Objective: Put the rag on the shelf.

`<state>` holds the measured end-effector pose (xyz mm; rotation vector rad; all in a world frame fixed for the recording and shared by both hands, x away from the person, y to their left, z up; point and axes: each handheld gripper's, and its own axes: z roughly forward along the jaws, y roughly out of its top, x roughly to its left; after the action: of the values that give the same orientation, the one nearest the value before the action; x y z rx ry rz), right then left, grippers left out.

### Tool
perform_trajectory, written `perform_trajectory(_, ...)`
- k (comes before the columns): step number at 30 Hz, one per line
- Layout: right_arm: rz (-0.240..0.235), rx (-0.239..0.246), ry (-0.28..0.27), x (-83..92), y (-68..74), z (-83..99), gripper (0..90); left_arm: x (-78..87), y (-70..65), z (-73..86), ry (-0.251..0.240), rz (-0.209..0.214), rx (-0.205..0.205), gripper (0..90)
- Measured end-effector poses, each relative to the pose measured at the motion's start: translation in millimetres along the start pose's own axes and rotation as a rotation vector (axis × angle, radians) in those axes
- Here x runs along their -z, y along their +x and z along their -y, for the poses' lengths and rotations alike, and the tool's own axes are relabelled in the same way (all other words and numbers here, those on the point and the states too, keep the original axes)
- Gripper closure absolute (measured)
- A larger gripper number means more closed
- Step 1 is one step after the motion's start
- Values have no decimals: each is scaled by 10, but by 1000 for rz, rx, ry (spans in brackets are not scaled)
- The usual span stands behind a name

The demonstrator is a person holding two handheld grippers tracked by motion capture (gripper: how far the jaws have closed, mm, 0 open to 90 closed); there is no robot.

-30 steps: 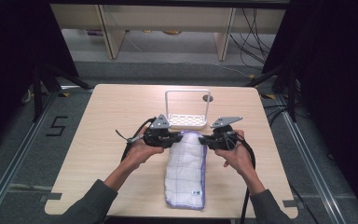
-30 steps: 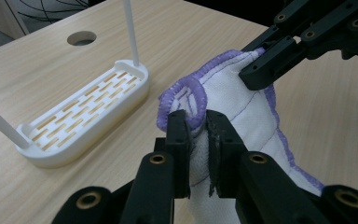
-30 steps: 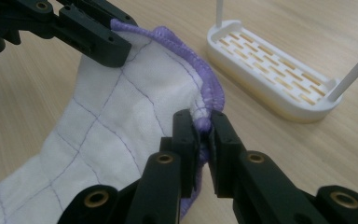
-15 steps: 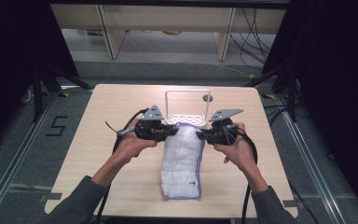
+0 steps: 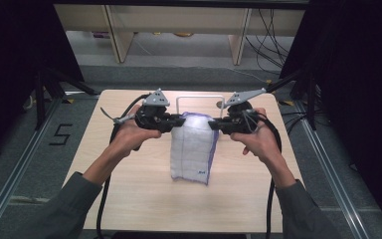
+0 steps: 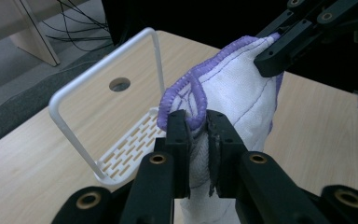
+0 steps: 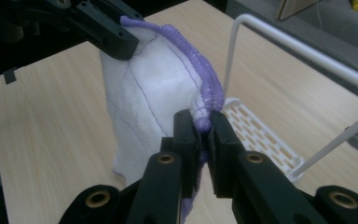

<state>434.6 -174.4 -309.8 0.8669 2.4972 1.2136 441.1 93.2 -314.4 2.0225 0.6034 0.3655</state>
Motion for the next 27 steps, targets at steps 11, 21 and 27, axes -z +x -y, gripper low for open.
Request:
perform_trajectory(11, 54, 12, -52, 146, -171, -269, 837, -37, 119, -325, -18, -35, 14, 797)
perform_trajectory(21, 88, 8, -85, 116, -384, -422, 837, -150, 273, -496, -7, -69, 4, 796)
perform_trajectory(27, 103, -23, -109, 96, -499, -524, 837, -201, 398, -612, -15, -90, 11, 796)
